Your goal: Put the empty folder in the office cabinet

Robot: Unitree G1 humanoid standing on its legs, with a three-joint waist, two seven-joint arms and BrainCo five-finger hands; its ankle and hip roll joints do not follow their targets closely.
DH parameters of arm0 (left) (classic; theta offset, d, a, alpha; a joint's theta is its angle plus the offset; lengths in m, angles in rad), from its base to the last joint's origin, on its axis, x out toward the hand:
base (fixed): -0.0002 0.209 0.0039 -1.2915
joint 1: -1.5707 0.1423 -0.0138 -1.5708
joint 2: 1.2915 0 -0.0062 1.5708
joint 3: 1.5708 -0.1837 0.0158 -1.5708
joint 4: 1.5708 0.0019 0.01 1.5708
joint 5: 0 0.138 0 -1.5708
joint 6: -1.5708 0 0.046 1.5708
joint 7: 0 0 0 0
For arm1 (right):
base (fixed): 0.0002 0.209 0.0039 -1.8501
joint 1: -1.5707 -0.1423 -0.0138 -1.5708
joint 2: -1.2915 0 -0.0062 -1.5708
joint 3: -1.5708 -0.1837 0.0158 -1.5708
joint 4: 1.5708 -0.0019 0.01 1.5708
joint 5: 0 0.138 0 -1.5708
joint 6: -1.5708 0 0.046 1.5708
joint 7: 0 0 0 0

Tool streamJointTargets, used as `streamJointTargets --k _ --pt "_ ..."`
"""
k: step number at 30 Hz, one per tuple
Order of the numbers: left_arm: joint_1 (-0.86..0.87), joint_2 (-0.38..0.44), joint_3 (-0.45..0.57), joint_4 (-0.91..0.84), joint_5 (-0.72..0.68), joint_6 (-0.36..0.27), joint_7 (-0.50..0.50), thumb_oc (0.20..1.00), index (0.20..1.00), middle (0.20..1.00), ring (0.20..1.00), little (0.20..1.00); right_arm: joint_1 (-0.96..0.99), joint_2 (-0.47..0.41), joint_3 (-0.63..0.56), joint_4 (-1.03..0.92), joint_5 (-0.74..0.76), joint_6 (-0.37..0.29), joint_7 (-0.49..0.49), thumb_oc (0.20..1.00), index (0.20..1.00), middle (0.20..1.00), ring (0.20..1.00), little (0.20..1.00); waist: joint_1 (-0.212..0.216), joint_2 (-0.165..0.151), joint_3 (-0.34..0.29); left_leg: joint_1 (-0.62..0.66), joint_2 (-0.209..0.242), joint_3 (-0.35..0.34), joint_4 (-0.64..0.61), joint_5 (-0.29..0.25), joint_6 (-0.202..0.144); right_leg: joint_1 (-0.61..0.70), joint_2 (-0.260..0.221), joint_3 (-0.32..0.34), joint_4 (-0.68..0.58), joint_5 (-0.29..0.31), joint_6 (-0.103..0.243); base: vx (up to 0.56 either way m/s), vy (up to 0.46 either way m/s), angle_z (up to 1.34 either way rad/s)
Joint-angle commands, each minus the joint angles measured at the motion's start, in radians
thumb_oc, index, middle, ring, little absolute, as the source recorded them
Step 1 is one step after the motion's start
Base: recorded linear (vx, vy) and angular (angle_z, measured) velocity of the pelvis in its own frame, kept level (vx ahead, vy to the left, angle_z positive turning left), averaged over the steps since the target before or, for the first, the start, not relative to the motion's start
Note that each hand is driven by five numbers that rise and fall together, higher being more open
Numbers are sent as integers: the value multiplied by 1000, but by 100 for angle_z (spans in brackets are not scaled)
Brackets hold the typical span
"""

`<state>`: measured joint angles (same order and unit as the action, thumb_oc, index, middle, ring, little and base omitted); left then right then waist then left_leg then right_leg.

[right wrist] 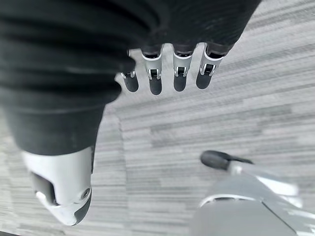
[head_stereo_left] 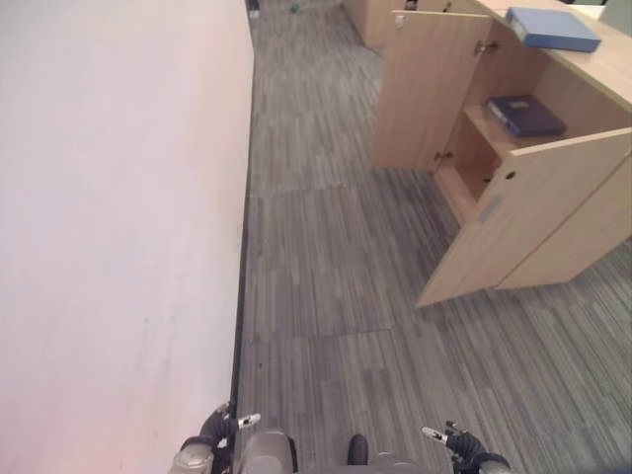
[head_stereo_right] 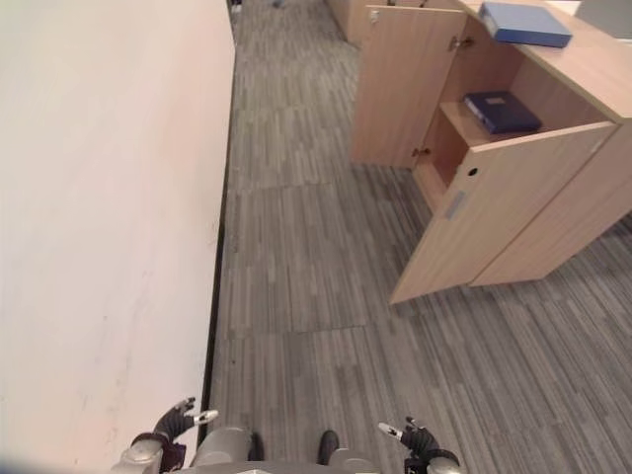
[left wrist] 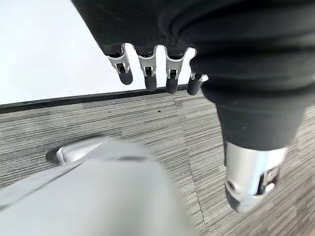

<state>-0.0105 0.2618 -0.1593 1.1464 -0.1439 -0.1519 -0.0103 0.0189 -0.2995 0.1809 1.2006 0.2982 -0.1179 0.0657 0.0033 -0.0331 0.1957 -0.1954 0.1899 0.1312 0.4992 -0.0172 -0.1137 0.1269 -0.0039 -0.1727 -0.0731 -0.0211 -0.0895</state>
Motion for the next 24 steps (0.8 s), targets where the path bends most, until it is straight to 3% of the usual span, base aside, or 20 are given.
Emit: streamJointTargets --k 1,2,3,6,11,12,15,18,19,20,21,22,24 --pt "-26 8 -24 -28 -16 -15 12 1000 1000 1000 1000 1000 -22 -46 -22 1 41 -1 -2 1000 1000 1000 1000 1000 37 36 11 -33 37 -16 -248 144 -5 90 -31 69 143 -204 109 430 120 18" --pt "-25 6 -26 -25 -16 -14 13 1000 1000 1000 1000 1000 -25 -46 -21 3 41 -1 -3 1000 1000 1000 1000 1000 48 43 8 -47 39 -32 -319 172 -12 106 -25 76 138 -215 115 437 117 3" --pt "-25 6 -27 -25 -16 -14 13 1000 1000 1000 1000 1000 -25 -45 -21 4 42 -2 -3 1000 1000 1000 1000 1000 47 38 10 -38 34 -30 -328 176 -12 110 -30 75 139 -218 115 251 60 7" --pt "-24 6 -16 -16 -23 -13 18 1000 1000 1000 1000 1000 -40 -46 -11 11 41 -2 -9 1000 1000 1000 1000 1000 87 39 6 -103 30 -35 -515 200 -15 184 -27 123 136 -281 132 397 75 -10" --pt "4 12 8 7 -19 -9 14 1000 1000 1000 1000 1000 -41 -35 -8 13 37 4 -3 1000 1000 1000 1000 1000 119 33 -22 -105 37 -19 -535 218 -11 242 -39 184 147 -324 147 371 133 -54" --pt "11 18 13 17 -7 -7 13 1000 1000 1000 1000 1000 -37 -26 -4 12 30 7 1 1000 1000 1000 1000 1000 126 29 -35 -125 38 -35 -492 259 -12 252 -51 201 155 -339 150 372 175 -85" --pt "4 29 18 28 -4 -5 13 1000 1000 1000 1000 1000 -45 -11 3 15 25 11 1 1000 1000 1000 1000 1000 140 0 -59 -169 20 -41 -400 264 -5 240 -81 211 163 -328 174 446 232 -54" --pt "3 35 21 40 5 -4 14 1000 1000 1000 1000 1000 -46 0 7 16 15 13 6 1000 1000 1000 1000 1000 151 -31 -81 -184 -16 -25 -340 213 21 220 -124 218 184 -252 219 274 164 1" --pt "3 35 21 40 5 -4 14 1000 1000 1000 1000 1000 -46 1 7 16 15 13 6 1000 1000 1000 1000 1000 152 -31 -81 -184 -16 -24 -340 213 21 220 -124 218 184 -252 219 297 229 1" --pt "2 39 19 37 5 -9 16 1000 1000 1000 1000 1000 -53 1 3 15 16 11 6 1000 1000 1000 1000 1000 161 -54 -87 -171 -59 -2 -330 165 49 182 -153 228 257 -115 262 332 306 -12" --pt "-7 46 17 29 -3 -10 18 1000 1000 1000 1000 1000 -69 -4 -6 16 23 8 1 1000 1000 1000 1000 1000 163 -50 -77 -133 -81 14 -346 127 79 109 -151 234 405 29 301 326 307 -26" --pt "-8 45 17 29 -3 -10 18 1000 1000 1000 1000 1000 -69 -4 -6 16 23 8 1 1000 1000 1000 1000 1000 167 -46 -78 -135 -76 15 -347 129 79 106 -147 237 403 34 301 207 236 -21" --pt "-22 50 11 10 -13 -8 19 1000 1000 1000 1000 1000 -88 -8 -13 20 24 10 -4 1000 1000 1000 1000 1000 149 -10 -51 -70 -86 22 -373 93 111 13 -132 208 582 135 321 161 234 1"
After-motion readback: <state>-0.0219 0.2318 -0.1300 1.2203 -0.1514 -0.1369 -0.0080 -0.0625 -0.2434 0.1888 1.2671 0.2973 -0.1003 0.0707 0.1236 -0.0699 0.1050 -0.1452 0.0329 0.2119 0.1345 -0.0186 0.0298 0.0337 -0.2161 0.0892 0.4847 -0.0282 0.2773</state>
